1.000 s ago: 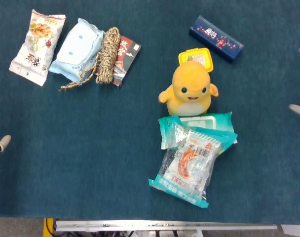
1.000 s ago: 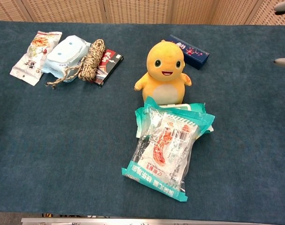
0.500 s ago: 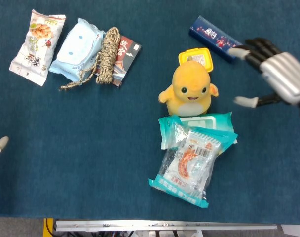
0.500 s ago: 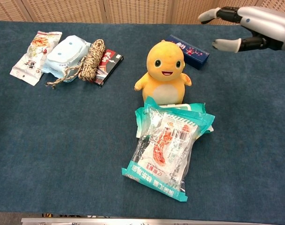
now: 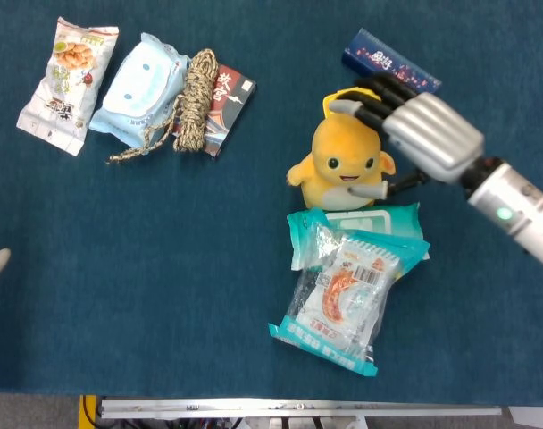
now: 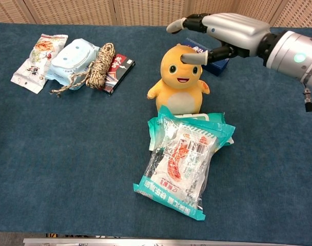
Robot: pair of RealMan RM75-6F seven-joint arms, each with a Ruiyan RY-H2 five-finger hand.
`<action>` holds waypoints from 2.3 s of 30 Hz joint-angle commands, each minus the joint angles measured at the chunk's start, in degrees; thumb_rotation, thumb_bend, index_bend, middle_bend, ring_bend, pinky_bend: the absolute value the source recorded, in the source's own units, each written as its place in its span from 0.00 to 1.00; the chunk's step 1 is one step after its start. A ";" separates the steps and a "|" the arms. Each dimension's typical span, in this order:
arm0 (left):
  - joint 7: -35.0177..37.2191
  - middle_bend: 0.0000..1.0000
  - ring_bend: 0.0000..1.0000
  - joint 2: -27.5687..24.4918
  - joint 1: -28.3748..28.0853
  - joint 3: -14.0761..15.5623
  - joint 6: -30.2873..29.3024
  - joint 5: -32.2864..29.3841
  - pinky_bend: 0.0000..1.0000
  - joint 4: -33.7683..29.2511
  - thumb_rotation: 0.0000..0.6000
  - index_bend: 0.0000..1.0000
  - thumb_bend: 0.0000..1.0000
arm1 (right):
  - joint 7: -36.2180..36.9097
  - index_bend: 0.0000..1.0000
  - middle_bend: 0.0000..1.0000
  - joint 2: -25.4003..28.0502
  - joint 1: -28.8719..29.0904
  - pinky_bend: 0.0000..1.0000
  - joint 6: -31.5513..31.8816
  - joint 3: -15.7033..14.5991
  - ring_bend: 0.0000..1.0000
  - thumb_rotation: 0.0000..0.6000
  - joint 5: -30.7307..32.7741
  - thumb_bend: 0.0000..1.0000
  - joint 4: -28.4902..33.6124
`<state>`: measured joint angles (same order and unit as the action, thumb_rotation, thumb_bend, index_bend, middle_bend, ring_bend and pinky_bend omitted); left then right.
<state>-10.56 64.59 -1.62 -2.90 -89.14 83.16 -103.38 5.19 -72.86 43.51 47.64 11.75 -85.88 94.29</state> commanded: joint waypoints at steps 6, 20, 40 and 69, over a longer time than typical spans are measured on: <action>0.64 0.12 0.09 -0.23 0.45 0.05 -0.22 -0.38 0.00 0.38 1.00 0.19 0.00 | -3.07 0.13 0.14 -6.10 4.27 0.00 -2.32 0.55 0.00 0.10 2.31 0.00 -4.80; 1.40 0.12 0.09 -0.43 0.81 -0.01 -0.23 -0.70 0.00 1.00 1.00 0.19 0.00 | -4.89 0.13 0.11 -11.70 7.67 0.00 -4.24 -0.68 0.00 0.10 5.07 0.00 -9.65; 0.95 0.12 0.09 0.00 0.62 -0.21 0.21 -0.85 0.00 1.24 1.00 0.19 0.00 | -2.64 0.13 0.11 -10.10 7.25 0.00 -2.17 0.27 0.00 0.10 8.78 0.00 -11.07; 1.41 0.12 0.09 0.23 0.87 -0.27 0.23 -1.08 0.00 2.12 1.00 0.19 0.00 | -4.67 0.13 0.11 -13.59 9.23 0.00 -4.13 -1.96 0.00 0.10 9.87 0.00 -14.53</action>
<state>-9.15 64.81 -0.75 -3.17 -88.91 82.08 -101.26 0.58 -86.33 52.76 43.55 9.71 -76.22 80.08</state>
